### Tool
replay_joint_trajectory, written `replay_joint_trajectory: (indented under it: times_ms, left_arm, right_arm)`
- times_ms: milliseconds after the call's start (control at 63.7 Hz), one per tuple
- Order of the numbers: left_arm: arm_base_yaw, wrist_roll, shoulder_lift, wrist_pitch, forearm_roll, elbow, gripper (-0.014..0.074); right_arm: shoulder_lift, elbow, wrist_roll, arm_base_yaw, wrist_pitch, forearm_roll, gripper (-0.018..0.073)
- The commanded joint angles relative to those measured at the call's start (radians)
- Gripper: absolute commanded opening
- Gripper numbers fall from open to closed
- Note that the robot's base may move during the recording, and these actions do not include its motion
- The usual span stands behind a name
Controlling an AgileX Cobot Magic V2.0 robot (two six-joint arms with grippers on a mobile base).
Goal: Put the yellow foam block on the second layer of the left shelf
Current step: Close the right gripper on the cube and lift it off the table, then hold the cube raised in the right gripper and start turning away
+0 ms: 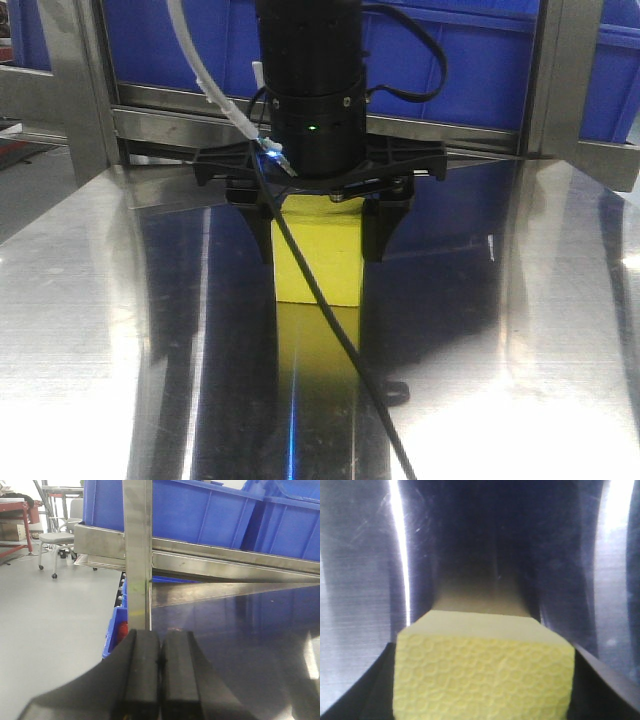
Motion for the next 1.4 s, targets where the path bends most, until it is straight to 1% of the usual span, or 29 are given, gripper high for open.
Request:
replay_joint_trajectory:
  times_ms: [0,47,94,220,283,377,455,565,770,958,1084,1257,1382]
  left_arm:
    - [0.001,-0.004,0.007,-0.082,-0.007,0.026,0.0136]
    - [0.001,-0.004,0.007,-0.088,-0.007,0.026,0.0136]
    - [0.001,-0.004,0.007,-0.088,-0.007,0.026,0.0136]
    - [0.001,-0.004,0.007,-0.088,-0.007,0.026,0.0136]
    - [0.001,-0.004,0.007,-0.088,-0.007,0.026,0.0136]
    - [0.001,-0.004,0.007,-0.082,-0.007,0.026,0.0136]
    - [0.001,-0.004,0.007,-0.088,-0.007,0.026,0.0136]
    - [0.001,-0.004,0.007,-0.088,-0.007,0.026,0.0136]
    - [0.001,-0.004,0.007,-0.088,-0.007,0.026,0.0136]
    - [0.001,-0.004,0.007,-0.088,-0.007,0.026,0.0136]
    - [-0.001,-0.004,0.007,-0.088,-0.007,0.026,0.0136]
    - [-0.001,-0.004,0.007,-0.088,-0.007,0.026,0.0136]
    - [-0.001,-0.004,0.007,-0.088,-0.007,0.026,0.0136]
  right_arm:
    - [-0.076,-0.031,-0.050,-0.018,-0.022,-0.026,0.0316]
    - [-0.092,-0.031,-0.079,-0.026,-0.034,-0.024,0.0280]
    - [-0.108,-0.031,-0.106,-0.036,-0.044,-0.024,0.0263]
    - [-0.167,-0.031,-0.218,-0.078,-0.065,-0.005,0.0265]
    - [-0.204,-0.027,-0.305,-0.108,-0.066,0.019,0.0265]
    - [-0.263,0.003,-0.423,-0.163,-0.077,0.066,0.0265]
    - [-0.328,0.068,-0.518,-0.227,-0.100,0.108,0.0265]
    - [-0.433,0.185,-0.595,-0.319,-0.143,0.137,0.0265]
    - [-0.660,0.446,-0.672,-0.493,-0.238,0.148,0.0265]
    - [-0.874,0.691,-0.724,-0.609,-0.323,0.148,0.0265]
    - [-1.039,0.845,-0.753,-0.643,-0.384,0.148,0.0265]
    - [-1.310,1.021,-0.775,-0.643,-0.474,0.148,0.0265]
    - [-1.522,1.096,-0.775,-0.643,-0.483,0.140,0.0265]
